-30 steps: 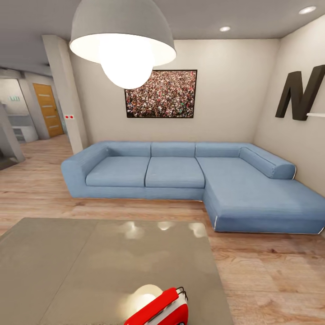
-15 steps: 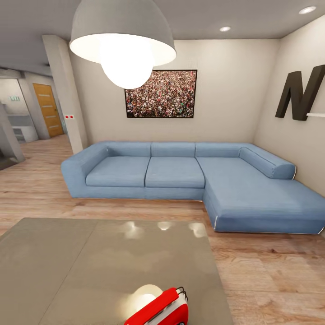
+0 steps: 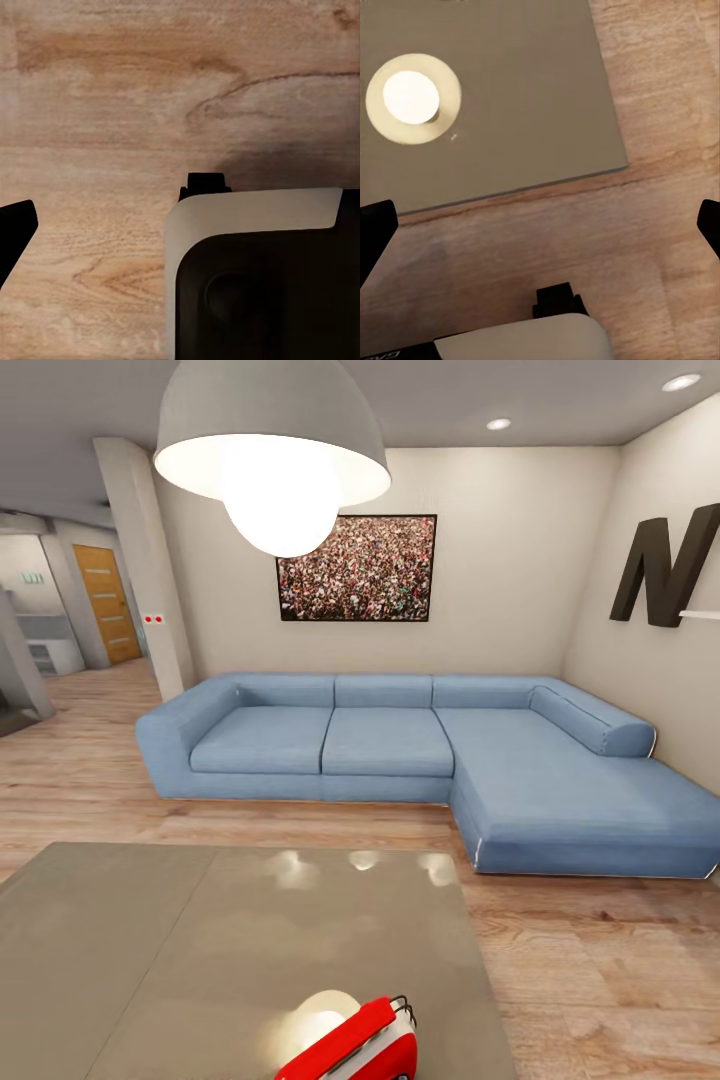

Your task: Turn on the radio receiver that's on the table in the living room.

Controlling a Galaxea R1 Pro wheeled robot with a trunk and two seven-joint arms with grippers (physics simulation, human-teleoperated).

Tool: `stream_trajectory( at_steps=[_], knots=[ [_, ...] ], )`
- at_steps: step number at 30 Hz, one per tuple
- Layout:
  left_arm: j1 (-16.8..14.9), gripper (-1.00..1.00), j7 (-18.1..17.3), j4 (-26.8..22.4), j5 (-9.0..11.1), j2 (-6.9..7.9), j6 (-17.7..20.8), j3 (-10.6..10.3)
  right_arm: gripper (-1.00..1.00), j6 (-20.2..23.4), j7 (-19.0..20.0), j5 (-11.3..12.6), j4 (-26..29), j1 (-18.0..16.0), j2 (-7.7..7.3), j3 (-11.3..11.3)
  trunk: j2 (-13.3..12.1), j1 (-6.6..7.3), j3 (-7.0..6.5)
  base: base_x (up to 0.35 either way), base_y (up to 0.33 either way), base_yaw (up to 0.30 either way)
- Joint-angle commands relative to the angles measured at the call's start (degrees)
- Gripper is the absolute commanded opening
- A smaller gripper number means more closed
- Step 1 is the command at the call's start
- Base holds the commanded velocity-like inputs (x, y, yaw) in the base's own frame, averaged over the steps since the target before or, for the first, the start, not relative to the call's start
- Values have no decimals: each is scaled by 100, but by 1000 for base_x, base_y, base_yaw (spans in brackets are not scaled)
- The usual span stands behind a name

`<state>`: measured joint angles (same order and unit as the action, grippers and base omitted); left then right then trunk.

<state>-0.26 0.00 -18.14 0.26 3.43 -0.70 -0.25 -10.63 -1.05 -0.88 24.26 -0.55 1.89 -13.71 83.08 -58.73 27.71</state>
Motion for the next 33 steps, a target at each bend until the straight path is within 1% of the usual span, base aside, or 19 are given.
stream_trajectory(
  at_steps=[1,14,33],
  knots=[
    [0,100,0,-3,0,0,0,1,100,0,0,0,0,-1,1,0,0,0,0,0,0,0],
    [-1,100,5,-24,0,28,6,15,100,0,16,2,0,1,-10,0,0,0,0,0,0,0],
    [-3,100,-7,-41,8,27,4,16,100,0,9,1,0,2,-4,0,0,0,0,0,0,0]
  ],
)
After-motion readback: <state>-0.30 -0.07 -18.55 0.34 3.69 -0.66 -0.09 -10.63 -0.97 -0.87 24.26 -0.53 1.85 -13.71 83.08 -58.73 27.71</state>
